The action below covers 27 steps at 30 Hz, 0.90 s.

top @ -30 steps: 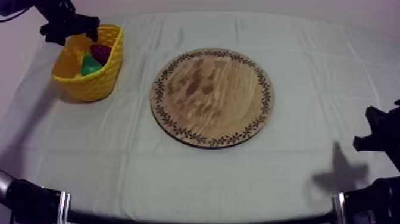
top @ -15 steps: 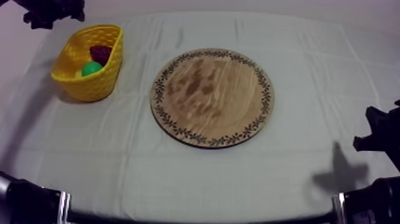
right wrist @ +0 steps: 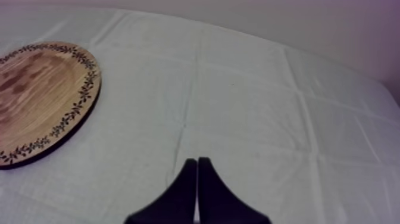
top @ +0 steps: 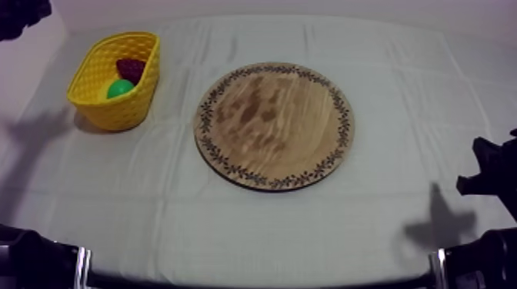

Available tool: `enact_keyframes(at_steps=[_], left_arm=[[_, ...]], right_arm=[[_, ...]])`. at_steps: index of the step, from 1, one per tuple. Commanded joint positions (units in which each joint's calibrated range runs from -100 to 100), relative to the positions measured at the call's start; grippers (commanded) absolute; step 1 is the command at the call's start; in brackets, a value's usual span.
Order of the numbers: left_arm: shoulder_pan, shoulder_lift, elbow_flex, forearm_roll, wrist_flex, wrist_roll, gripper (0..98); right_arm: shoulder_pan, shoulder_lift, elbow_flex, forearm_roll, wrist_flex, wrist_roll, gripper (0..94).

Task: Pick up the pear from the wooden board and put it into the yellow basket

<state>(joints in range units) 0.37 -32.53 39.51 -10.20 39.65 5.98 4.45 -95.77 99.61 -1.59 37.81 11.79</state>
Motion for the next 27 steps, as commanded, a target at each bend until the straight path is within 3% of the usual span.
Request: enact_keyframes(at_steps=[1, 6, 9, 19, 27], left_arm=[[0.1, -10.5, 8.8, -0.14, -1.8, -0.7, 37.8], [0.5, -20.8, 17.7, -0.26, -4.4, -1.9, 11.1], [0.6, -26.9, 23.0, -0.14, -5.1, -1.8, 3.9], [0.5, -50.1, 43.8, -0.08, -9.8, -0.5, 0.1], [0.4, -59.5, 55.8, -0.06, -13.3, -0.9, 0.0]], right_arm=[[0.0, 0.0, 0.1, 0.0, 0.0, 0.0, 0.5], [0.0, 0.0, 0.1, 0.0, 0.0, 0.0, 0.5], [0.0, 0.0, 0.1, 0.0, 0.0, 0.0, 0.5], [0.0, 0.0, 0.1, 0.0, 0.0, 0.0, 0.5], [0.0, 0.0, 0.1, 0.0, 0.0, 0.0, 0.5]])
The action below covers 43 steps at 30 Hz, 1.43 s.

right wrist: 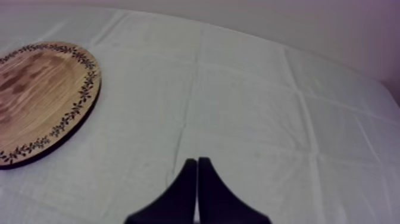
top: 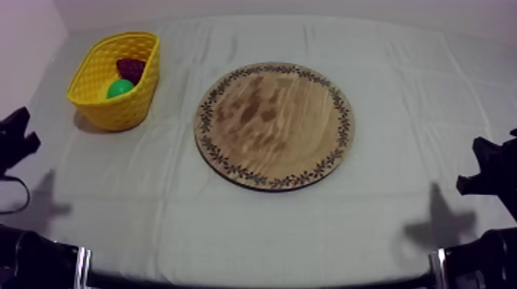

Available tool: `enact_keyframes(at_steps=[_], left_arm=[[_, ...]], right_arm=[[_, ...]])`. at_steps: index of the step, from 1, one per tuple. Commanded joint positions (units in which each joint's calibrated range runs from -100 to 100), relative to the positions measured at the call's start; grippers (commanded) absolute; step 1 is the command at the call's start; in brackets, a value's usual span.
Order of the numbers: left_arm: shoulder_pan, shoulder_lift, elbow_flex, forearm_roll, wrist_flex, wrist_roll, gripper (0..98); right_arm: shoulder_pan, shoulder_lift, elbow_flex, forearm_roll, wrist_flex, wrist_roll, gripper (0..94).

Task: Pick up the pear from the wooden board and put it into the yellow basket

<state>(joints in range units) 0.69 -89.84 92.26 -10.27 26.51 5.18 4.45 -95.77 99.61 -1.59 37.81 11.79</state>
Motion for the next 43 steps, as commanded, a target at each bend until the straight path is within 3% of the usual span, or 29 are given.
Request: enact_keyframes(at_steps=[1, 7, 14, 43], left_arm=[[0.1, -3.0, 4.0, 0.02, -0.3, -0.1, 0.0], [0.5, -6.2, 7.0, 3.83, -0.5, -3.9, 0.0], [0.3, -9.2, 7.6, 6.53, 2.0, -6.4, 0.0], [-0.2, -9.9, 7.6, 7.7, 3.9, -5.8, 0.0]], right_arm=[[0.0, 0.0, 0.1, 0.0, 0.0, 0.0, 0.5], [0.0, 0.0, 0.1, 0.0, 0.0, 0.0, 0.5], [0.0, 0.0, 0.1, 0.0, 0.0, 0.0, 0.5], [0.1, 0.0, 0.1, 0.0, 0.0, 0.0, 0.5]])
